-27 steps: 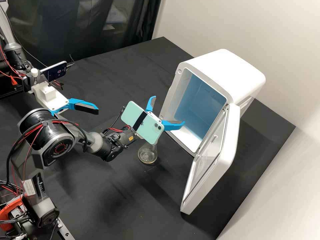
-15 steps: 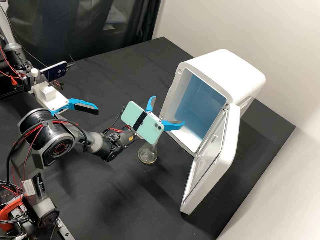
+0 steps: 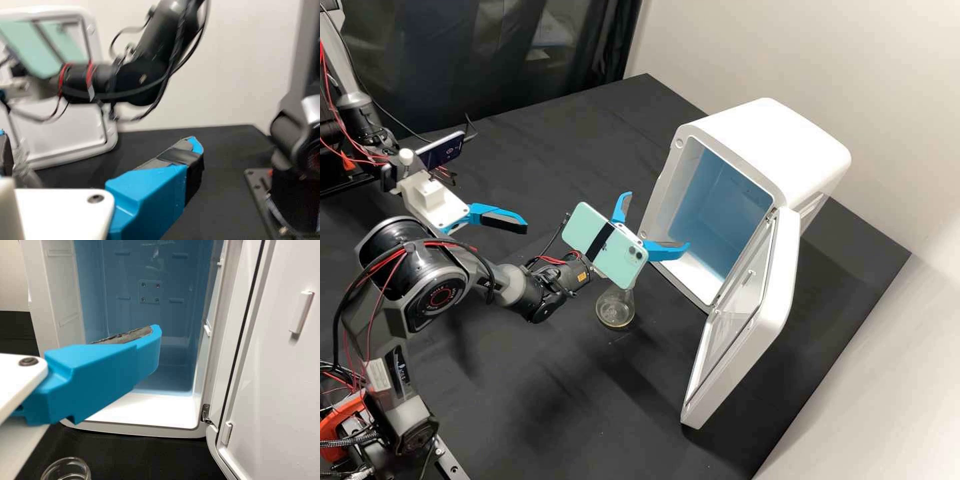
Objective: Place the flask in the incubator
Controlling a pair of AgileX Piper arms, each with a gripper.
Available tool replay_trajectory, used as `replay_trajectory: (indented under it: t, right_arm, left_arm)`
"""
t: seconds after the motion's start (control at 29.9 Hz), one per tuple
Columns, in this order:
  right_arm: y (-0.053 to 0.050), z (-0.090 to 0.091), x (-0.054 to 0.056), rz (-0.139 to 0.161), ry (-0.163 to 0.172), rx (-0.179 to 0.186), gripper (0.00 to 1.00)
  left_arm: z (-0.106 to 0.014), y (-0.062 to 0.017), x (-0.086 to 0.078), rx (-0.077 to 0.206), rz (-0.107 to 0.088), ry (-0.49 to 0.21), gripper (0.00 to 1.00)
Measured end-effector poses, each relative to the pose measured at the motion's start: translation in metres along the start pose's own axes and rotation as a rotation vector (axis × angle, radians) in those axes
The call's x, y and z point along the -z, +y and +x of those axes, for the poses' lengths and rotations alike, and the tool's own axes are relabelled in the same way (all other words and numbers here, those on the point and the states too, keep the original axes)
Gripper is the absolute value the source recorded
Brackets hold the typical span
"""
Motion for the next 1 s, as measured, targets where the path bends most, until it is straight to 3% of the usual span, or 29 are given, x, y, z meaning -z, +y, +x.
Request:
replay_trajectory:
  t: [0.17, 0.5, 0.7, 1.0]
  right_arm:
    - [0.0, 0.0, 0.0, 0.0, 0.0, 0.0, 1.0]
    - [0.0, 0.0, 0.0, 0.0, 0.0, 0.0, 1.0]
    - [0.0, 0.0, 0.0, 0.0, 0.0, 0.0, 1.0]
    - [0.0, 0.0, 0.0, 0.0, 0.0, 0.0, 1.0]
  left_arm:
    - [-0.002, -0.0094, 0.017, 0.033, -0.023, 0.049, 1.0]
    - [-0.006, -0.0174, 0.043, 0.042, -0.052, 0.13, 1.0]
    - [-0.009, -0.0237, 0.049, 0.058, -0.056, 0.149, 1.0]
    - [-0.014, -0.0346, 0.048, 0.08, -0.045, 0.123, 1.0]
